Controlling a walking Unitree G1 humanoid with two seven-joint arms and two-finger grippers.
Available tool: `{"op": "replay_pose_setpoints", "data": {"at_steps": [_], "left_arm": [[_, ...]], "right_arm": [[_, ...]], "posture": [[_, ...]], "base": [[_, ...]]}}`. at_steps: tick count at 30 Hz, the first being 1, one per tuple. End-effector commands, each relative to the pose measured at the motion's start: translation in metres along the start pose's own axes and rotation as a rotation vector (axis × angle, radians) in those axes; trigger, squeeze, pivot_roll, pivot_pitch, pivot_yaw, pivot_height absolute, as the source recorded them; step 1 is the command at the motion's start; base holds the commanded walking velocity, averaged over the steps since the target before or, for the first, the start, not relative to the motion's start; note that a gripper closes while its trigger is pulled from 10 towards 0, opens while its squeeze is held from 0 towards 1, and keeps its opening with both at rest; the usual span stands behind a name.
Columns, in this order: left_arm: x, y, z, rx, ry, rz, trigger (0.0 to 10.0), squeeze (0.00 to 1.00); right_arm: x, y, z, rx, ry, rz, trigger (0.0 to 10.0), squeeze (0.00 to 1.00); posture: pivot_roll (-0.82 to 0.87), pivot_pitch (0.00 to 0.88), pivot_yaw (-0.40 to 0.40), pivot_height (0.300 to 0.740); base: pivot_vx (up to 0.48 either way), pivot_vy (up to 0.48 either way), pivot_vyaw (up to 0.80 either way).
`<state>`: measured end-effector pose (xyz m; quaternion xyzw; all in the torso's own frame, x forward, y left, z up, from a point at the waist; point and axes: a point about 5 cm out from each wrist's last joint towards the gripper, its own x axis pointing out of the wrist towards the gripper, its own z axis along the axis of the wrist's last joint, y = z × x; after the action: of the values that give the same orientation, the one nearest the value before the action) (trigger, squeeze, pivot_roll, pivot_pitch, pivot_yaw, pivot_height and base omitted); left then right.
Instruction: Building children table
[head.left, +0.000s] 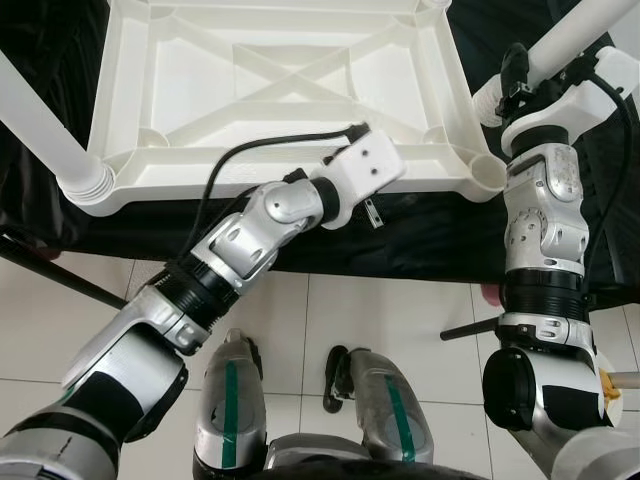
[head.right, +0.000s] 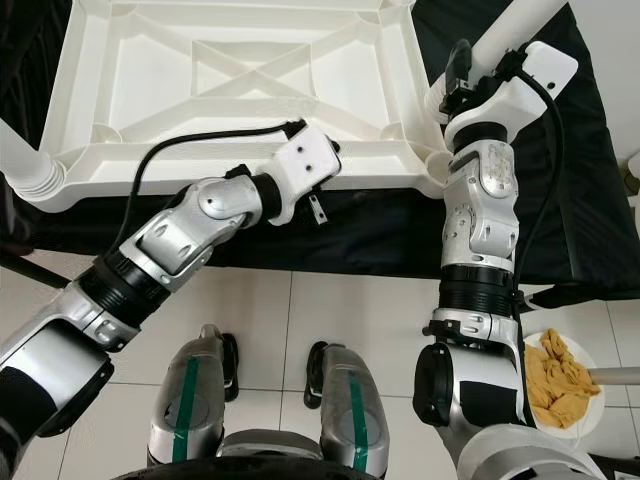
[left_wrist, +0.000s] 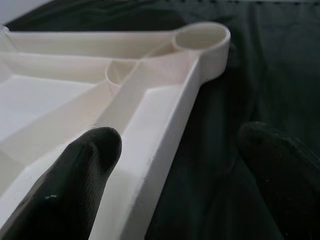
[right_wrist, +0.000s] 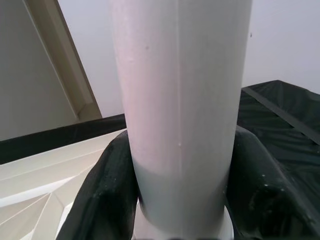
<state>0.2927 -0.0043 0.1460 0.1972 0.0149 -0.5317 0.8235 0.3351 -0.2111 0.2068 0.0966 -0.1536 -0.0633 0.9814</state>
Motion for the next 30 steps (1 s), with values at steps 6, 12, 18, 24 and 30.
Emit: {"op": "replay_pose_setpoints", "data": {"at_steps": [6, 12, 18, 24, 30], "left_arm": [[0.006, 0.002, -0.010, 0.037, 0.090, -0.031, 10.0, 0.00], [0.008, 0.004, -0.017, 0.034, 0.154, -0.031, 10.0, 0.00], [0.010, 0.010, -0.026, 0.005, 0.225, -0.028, 0.0, 0.00], [0.010, 0.015, -0.028, 0.009, 0.240, -0.022, 0.0, 0.00], [0.006, 0.027, -0.033, 0.012, 0.274, 0.015, 0.0, 0.00]], "right_arm": [[0.000, -0.003, 0.010, 0.002, -0.041, -0.019, 10.0, 0.00], [-0.002, -0.005, 0.009, 0.001, -0.043, -0.030, 10.0, 0.00], [-0.005, -0.007, 0.008, -0.002, -0.042, -0.040, 10.0, 0.00], [-0.006, -0.007, 0.008, -0.002, -0.042, -0.041, 10.0, 0.00], [-0.006, -0.004, 0.007, 0.002, -0.035, -0.027, 10.0, 0.00]], "posture": [[0.04, 0.043, -0.024, 0.740], [0.03, 0.043, -0.012, 0.740], [0.02, 0.039, -0.006, 0.740], [0.02, 0.032, -0.005, 0.740], [0.02, 0.025, -0.008, 0.740]], "base": [[0.000, 0.000, 0.00], [0.000, 0.000, 0.00], [0.000, 0.000, 0.00], [0.000, 0.000, 0.00], [0.000, 0.000, 0.00]]}}
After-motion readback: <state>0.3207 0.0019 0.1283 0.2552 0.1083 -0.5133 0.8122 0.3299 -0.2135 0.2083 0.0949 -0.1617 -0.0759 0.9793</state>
